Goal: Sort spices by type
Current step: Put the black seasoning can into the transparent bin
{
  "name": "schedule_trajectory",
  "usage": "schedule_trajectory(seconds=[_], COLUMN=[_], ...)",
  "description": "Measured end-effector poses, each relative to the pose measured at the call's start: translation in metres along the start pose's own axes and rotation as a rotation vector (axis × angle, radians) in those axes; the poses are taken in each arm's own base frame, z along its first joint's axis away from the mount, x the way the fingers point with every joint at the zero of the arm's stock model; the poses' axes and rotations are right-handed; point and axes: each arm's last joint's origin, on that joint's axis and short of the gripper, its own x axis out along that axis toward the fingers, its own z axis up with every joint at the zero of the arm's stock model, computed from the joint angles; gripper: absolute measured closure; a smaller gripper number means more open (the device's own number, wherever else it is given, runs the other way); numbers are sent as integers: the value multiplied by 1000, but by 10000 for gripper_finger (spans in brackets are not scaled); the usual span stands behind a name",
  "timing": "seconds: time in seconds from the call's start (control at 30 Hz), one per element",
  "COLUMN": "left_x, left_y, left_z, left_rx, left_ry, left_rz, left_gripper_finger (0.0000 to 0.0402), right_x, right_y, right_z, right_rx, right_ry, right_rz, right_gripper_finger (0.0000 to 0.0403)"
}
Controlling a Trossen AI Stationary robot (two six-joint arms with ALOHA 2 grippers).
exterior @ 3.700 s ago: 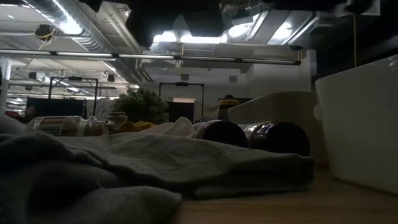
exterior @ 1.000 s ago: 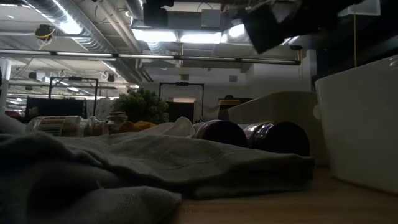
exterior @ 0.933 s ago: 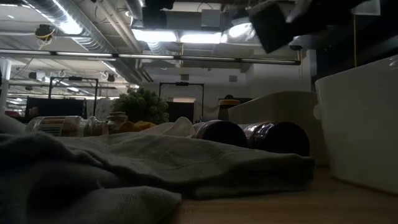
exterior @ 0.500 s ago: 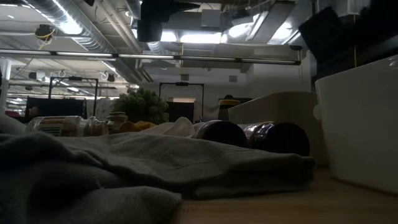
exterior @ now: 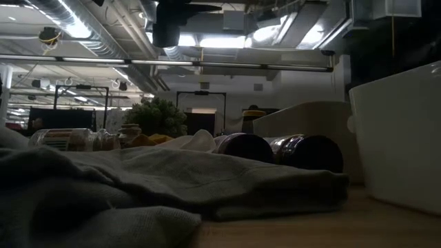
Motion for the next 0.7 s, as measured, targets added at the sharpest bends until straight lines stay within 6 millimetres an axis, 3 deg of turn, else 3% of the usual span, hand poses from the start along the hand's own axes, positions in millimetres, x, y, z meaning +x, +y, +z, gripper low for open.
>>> schedule_trajectory(seconds=[0.7], left_x=[0], left_y=[0], left_z=[1], left_rx=[0], left_ry=[-17], left_rz=[10], left_gripper_finger=[189], right_x=[39], right_y=[-14], right_z=[-61], right_rx=[178], right_ry=[26], right_rz=[47], right_gripper_finger=[273])
